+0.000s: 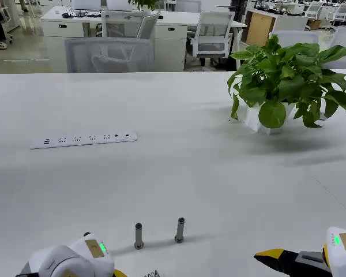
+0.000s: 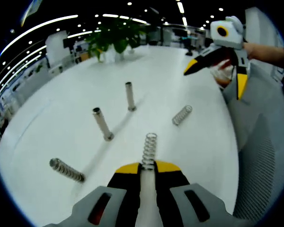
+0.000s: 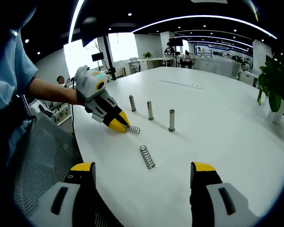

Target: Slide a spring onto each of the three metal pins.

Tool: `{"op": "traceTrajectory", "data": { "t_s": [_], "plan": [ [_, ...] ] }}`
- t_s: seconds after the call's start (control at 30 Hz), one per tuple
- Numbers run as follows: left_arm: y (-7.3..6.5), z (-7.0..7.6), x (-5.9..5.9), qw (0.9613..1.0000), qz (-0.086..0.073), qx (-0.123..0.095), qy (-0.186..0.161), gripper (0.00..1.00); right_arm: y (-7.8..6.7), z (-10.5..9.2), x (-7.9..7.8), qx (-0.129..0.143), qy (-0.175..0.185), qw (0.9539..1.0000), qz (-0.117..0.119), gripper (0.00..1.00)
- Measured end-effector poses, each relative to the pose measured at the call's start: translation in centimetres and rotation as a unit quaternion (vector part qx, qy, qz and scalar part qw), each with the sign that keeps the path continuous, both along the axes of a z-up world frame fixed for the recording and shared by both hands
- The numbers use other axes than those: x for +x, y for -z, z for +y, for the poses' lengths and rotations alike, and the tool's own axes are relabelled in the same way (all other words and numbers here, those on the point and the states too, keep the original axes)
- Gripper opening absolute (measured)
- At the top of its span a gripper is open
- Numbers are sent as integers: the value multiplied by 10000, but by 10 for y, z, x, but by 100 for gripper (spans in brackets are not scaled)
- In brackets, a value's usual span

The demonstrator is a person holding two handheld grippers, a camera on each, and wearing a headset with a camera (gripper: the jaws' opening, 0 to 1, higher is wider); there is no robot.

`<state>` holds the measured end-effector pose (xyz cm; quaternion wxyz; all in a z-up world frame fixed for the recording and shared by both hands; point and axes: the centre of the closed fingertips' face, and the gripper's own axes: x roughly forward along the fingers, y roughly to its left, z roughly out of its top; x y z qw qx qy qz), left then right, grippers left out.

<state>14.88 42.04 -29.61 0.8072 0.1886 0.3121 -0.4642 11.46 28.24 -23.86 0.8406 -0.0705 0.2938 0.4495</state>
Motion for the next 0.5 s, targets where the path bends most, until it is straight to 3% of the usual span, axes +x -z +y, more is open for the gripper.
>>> {"op": "traceTrajectory", "data": {
  "t_s": [0.23, 0.33, 0.5],
  "plan": [
    [-11, 1, -14, 9995, -60, -314, -83, 11, -2, 26, -5, 108, -339, 9994, 48, 78],
    [-19, -7, -23, 9981, -161, -569, 168, 11, -1, 34, -5, 55, -555, 9984, 56, 73],
    [-21, -13, -38, 9971, -191, -607, 427, 11, -6, 49, -4, 30, -886, 9961, 43, 63]
  ]
}}
